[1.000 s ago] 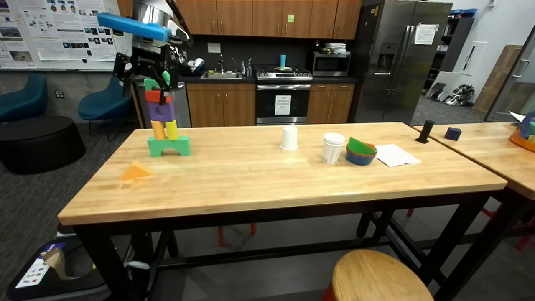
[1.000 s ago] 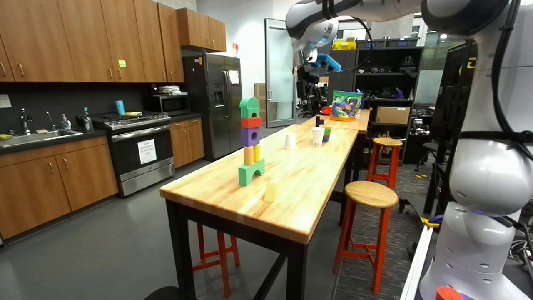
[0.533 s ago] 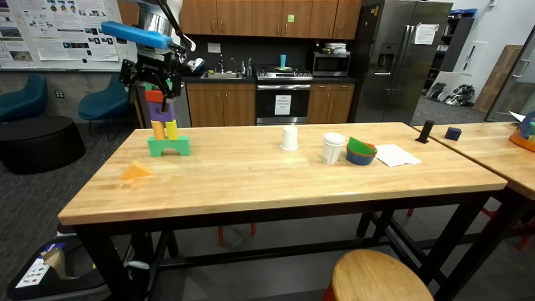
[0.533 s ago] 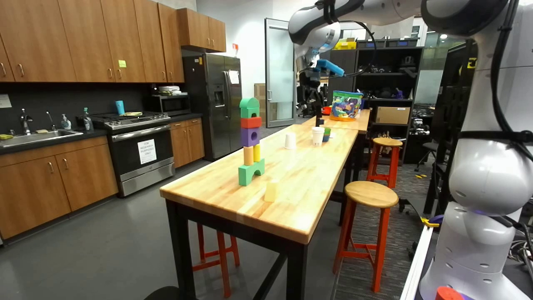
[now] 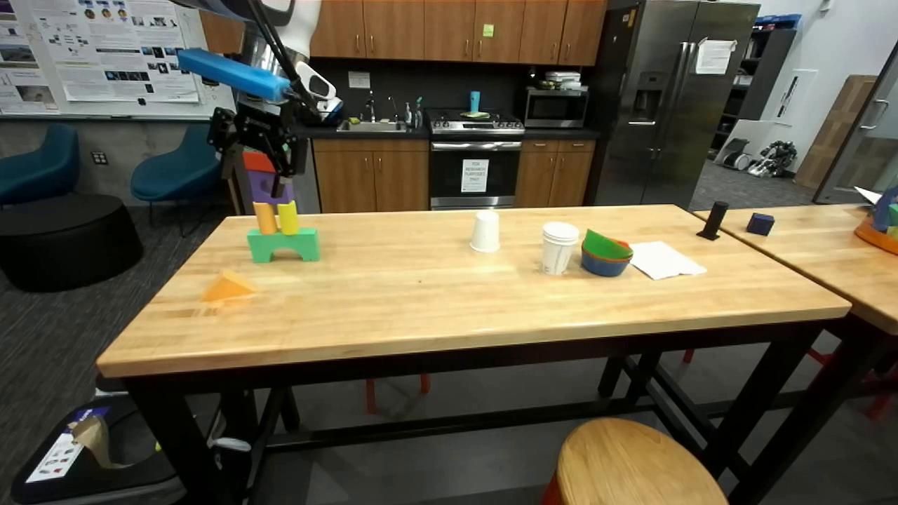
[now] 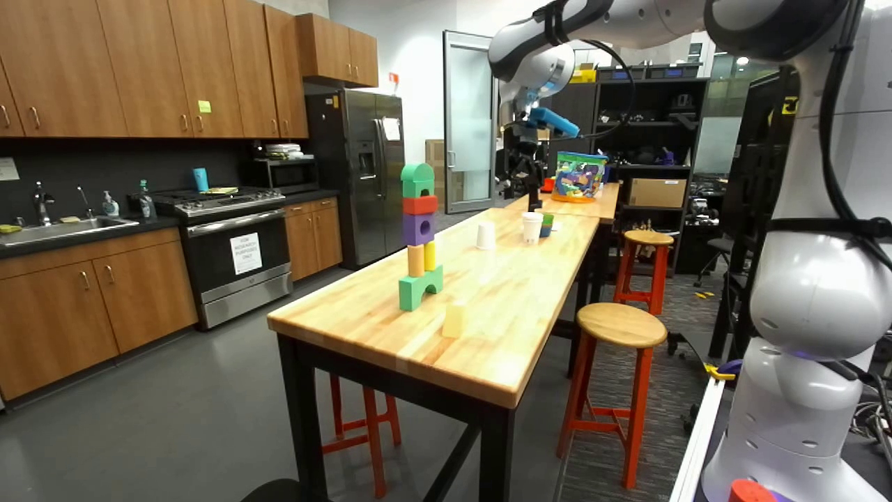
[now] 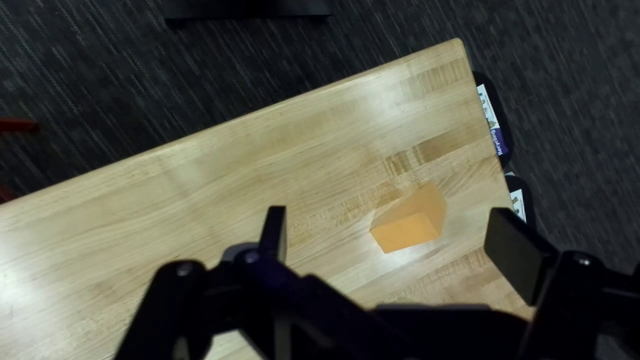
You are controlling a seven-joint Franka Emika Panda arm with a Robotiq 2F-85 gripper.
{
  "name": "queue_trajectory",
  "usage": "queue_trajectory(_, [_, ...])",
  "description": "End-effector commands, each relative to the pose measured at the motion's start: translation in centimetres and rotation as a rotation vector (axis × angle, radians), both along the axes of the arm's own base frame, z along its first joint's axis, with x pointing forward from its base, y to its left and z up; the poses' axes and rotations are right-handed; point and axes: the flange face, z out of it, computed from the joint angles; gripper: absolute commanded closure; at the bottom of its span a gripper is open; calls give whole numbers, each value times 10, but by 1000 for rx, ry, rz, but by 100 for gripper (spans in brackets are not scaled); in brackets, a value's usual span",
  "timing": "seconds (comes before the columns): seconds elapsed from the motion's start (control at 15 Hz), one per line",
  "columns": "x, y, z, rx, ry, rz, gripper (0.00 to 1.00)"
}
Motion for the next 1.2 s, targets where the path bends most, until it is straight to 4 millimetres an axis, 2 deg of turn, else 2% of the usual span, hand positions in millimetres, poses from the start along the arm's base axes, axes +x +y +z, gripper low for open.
queue_trajectory(0.0, [-6,1,3,-7,-14,-29,0])
queue_trajectory(0.2, [-6,2,3,11,26,-25,0])
queue_trajectory(0.27, [-1,0,-2,0,12,-11,0])
queue_trajectory(1.13, [-3,1,-2,6,26,-9,0])
